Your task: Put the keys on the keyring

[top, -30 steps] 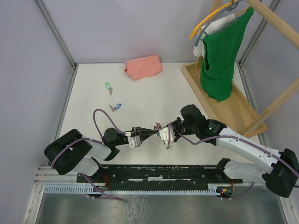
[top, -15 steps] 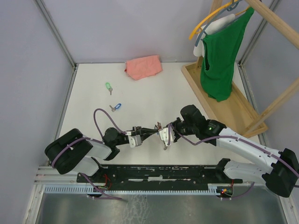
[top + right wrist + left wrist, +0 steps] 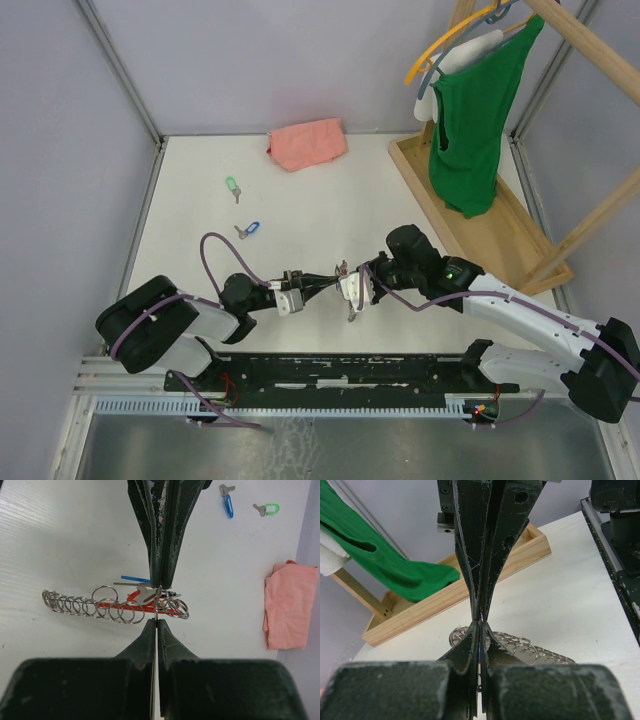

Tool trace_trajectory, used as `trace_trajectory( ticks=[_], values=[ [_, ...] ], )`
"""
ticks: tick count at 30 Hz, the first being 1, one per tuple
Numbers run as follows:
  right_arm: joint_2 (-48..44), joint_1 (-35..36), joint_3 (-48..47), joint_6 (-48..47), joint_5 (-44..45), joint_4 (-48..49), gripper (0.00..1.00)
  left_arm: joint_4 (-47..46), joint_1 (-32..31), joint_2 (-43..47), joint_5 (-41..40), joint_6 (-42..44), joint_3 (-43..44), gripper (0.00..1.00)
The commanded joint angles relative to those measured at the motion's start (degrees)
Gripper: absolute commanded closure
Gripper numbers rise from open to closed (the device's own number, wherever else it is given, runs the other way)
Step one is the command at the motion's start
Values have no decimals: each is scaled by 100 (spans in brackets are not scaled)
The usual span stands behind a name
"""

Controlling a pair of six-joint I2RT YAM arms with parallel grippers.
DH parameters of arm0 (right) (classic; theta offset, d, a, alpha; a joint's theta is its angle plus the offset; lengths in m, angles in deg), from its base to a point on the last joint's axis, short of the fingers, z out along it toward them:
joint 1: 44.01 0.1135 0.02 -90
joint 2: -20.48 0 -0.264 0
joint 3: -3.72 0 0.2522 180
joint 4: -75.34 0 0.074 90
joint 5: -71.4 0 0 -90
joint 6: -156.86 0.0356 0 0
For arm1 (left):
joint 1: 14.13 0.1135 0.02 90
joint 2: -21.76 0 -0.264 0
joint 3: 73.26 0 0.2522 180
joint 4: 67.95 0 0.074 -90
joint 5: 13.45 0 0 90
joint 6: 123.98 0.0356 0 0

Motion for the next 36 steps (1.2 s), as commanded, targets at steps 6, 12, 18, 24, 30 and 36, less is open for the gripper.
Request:
trace_trajectory(
  ticks=[6,12,18,24,30,36],
  values=[
    [-177,24,-49,95,-68,323,99,-1197,7,68,-28,-15,72,97],
    [-191,25,-44,131,-95,358,99,-1193,6,21,3,-70,110,97],
    [-200,24,-50,154,-118,370,99,-1192,6,-19,3,-92,144,97],
    [-190,24,-49,163,-132,377,99,-1192,13,-40,27,-131,161,97],
    [-202,26,-49,191,-106,390,99,-1190,9,-49,65,-194,180,97],
    [-204,24,-49,224,-76,404,99,-1194,7,-49,87,-235,189,97]
  ],
)
